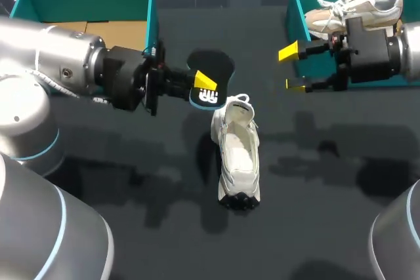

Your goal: Take the shoe out of the shoebox, open the shoe tongue, remove and reinsert the insole, then place the shoe into the shoebox

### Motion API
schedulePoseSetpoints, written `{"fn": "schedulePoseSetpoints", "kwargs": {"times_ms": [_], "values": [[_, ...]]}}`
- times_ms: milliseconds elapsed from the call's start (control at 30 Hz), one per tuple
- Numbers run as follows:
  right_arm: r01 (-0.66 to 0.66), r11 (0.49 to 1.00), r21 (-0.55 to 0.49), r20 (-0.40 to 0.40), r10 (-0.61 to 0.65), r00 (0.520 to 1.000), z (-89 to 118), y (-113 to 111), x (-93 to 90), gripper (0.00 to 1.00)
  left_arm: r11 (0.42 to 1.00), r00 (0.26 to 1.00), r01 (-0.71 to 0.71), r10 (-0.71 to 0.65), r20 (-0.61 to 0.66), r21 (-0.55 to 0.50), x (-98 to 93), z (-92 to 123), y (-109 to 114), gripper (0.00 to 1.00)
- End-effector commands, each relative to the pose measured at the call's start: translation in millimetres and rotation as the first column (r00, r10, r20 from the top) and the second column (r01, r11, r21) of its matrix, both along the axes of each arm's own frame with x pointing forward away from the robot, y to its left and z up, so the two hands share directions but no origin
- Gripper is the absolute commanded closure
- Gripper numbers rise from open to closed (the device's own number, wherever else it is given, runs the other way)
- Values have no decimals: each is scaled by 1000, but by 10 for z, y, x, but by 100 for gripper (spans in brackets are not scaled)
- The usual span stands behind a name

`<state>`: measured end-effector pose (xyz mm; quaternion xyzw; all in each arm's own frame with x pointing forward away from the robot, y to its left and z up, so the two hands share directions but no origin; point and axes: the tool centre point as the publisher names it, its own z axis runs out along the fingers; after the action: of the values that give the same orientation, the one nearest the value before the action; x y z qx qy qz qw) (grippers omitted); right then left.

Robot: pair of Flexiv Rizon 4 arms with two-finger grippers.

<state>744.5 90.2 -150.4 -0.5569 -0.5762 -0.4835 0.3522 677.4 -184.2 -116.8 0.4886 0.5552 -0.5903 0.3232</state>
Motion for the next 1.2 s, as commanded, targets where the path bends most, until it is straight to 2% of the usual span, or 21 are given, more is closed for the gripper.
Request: {"fn": "schedulePoseSetpoints", "kwargs": {"times_ms": [33, 133, 633, 867, 1200], "values": [[-27, 999, 27, -10, 27, 1000, -33, 54, 93, 0, 974, 699, 221, -127, 704, -44, 136, -44, -98, 100], [-57, 994, 92, 2, 57, 998, -29, 79, 112, 0, 968, 620, 232, -73, 781, -93, 212, -53, -134, 100], [-60, 994, 93, 9, 60, 998, -14, 112, 124, 0, 968, 620, 232, -73, 781, -93, 212, -53, -134, 100], [-66, 993, 99, 39, 63, 997, 5, 208, 172, 0, 971, 710, 173, -6, 704, -165, 321, -75, -91, 100], [-52, 994, 95, 92, 43, 995, -64, 319, 201, 0, 982, 787, 109, 10, 617, -156, 345, -206, -183, 100]]}}
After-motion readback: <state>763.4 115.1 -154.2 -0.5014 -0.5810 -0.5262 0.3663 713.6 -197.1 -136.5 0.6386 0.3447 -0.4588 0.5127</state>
